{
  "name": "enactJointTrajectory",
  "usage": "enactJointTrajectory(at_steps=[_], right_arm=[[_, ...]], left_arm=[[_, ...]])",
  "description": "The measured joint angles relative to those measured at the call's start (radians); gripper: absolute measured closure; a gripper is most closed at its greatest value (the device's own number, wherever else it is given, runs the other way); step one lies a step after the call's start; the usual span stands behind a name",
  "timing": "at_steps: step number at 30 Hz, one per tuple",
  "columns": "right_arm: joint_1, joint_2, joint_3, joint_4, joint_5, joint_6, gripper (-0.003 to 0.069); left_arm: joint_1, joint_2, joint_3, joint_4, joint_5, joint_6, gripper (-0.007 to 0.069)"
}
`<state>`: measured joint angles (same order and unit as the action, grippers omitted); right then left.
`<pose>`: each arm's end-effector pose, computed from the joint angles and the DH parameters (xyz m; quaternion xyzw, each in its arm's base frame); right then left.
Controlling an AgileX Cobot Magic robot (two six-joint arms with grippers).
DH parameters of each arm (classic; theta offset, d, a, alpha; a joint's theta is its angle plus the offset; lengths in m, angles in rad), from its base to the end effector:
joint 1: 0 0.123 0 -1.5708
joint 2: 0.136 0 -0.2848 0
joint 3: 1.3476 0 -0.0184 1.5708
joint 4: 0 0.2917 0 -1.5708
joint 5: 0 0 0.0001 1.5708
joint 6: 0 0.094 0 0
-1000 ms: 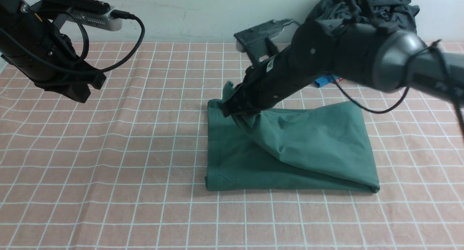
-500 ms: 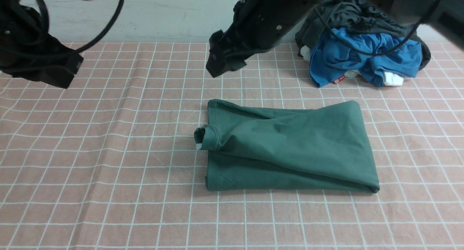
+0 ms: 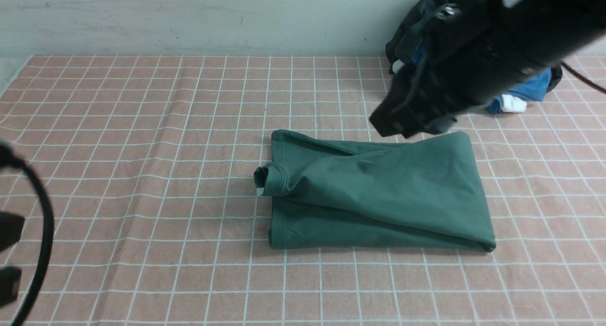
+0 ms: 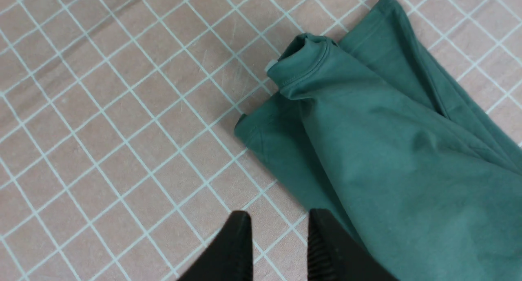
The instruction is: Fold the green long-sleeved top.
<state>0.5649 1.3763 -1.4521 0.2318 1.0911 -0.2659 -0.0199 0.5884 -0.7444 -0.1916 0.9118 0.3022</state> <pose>0.2635 0.1897 0.3997 -0.3636 0.8697 0.1596 0.2932 0.1385 -0.0169 0.3428 0.1242 0.8874 -0.0316 0.4428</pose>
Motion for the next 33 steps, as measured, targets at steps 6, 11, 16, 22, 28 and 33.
enactJointTrajectory(at_steps=[6, 11, 16, 22, 28, 33], right_arm=[[0.0, -0.307, 0.311, 0.017, -0.273, -0.001, 0.0656], [0.0, -0.497, 0.469, 0.022, -0.39, -0.003, 0.067], [0.0, -0.639, 0.591, 0.022, -0.429, -0.003, 0.0673], [0.0, -0.711, 0.637, 0.022, -0.436, -0.003, 0.0673], [0.0, -0.714, 0.638, 0.022, -0.433, -0.003, 0.0673], [0.0, -0.714, 0.638, 0.023, -0.413, -0.003, 0.0673]], left_arm=[[0.0, -0.262, 0.217, 0.0, -0.146, 0.001, 0.0627], [0.0, -0.364, 0.28, 0.0, -0.179, 0.004, 0.0627], [0.0, -0.41, 0.285, -0.001, -0.181, 0.007, 0.0627], [0.0, -0.41, 0.285, -0.003, -0.18, 0.009, 0.0627], [0.0, -0.41, 0.285, -0.004, -0.18, 0.009, 0.0627], [0.0, -0.41, 0.285, -0.004, -0.18, 0.009, 0.0627]])
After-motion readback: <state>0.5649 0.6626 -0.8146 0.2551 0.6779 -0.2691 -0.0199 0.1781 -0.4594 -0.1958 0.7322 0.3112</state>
